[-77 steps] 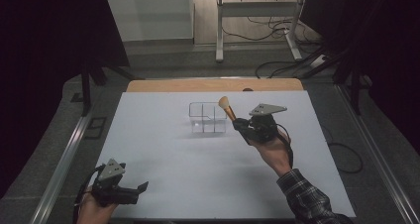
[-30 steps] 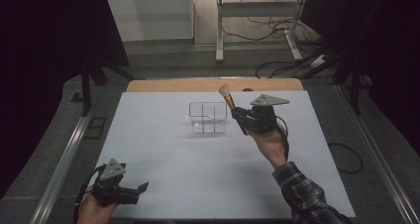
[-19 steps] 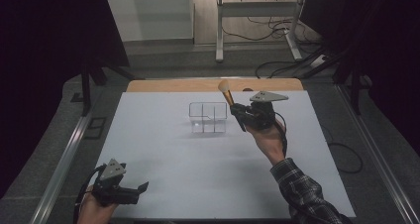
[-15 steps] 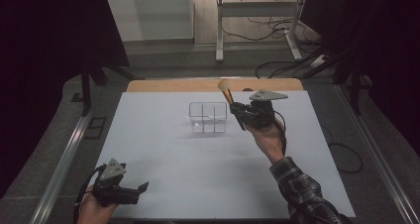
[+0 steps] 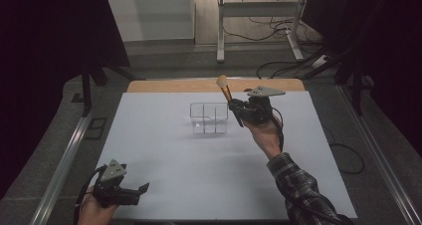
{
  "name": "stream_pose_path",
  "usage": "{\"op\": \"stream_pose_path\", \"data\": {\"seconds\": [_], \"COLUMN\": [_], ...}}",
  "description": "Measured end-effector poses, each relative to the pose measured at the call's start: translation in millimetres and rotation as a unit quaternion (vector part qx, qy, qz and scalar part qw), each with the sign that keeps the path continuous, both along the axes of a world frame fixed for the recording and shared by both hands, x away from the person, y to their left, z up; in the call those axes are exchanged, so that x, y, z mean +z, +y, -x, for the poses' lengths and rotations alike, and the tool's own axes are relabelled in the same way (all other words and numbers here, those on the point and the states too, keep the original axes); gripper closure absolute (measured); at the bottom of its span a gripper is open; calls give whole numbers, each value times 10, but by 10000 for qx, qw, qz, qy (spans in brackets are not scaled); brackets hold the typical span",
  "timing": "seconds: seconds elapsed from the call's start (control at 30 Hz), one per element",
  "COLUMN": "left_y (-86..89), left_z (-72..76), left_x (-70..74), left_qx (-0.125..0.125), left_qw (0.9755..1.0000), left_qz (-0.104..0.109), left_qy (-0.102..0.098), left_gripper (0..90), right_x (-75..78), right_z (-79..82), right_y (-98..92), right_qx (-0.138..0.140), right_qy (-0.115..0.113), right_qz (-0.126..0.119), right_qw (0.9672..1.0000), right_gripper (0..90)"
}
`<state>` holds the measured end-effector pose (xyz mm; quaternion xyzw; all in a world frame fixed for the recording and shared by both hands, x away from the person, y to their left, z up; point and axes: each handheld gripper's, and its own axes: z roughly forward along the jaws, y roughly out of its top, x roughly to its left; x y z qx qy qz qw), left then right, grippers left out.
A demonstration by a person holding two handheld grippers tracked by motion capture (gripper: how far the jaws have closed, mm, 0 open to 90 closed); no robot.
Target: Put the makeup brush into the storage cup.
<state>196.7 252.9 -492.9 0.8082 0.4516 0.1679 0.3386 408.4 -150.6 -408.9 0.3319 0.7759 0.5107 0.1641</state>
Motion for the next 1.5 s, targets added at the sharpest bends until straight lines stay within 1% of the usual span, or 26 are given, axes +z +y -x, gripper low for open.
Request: {"op": "stream_pose_path", "data": {"seconds": [0.1, 0.2, 0.57, 0.67, 0.73, 1.27, 1.4, 1.5], "left_y": [1, 1, 3, 5, 5, 5, 4, 5], "left_z": [0, 0, -1, -1, -1, 0, 0, 0], "left_x": [0, 0, 0, 0, 0, -2, -2, -2], "left_qx": [2, 0, 2, 1, -2, -5, -8, -8], "left_qw": [10000, 10000, 10000, 10000, 10000, 10000, 10000, 10000], "left_qz": [2, 2, 14, 24, 26, 30, 26, 29], "left_qy": [-4, -2, -5, -8, -7, -4, -3, -5], "left_gripper": [0, 0, 0, 0, 0, 0, 0, 0], "right_x": [-2, -3, 6, 4, -3, -30, -32, -31], "right_z": [-21, -36, -109, -129, -146, -237, -263, -279], "right_y": [15, 29, 105, 126, 141, 200, 220, 239], "right_qx": [3, -8, 15, 12, 19, -36, -36, -50], "right_qy": [-11, -25, -43, -44, -28, -40, -25, -40], "right_qz": [-53, -24, -40, -73, -144, -206, -252, -220], "right_qw": [10000, 10000, 10000, 10000, 9999, 9998, 9997, 9997], "right_gripper": [743, 744, 743, 744, 743, 743, 743, 743]}}
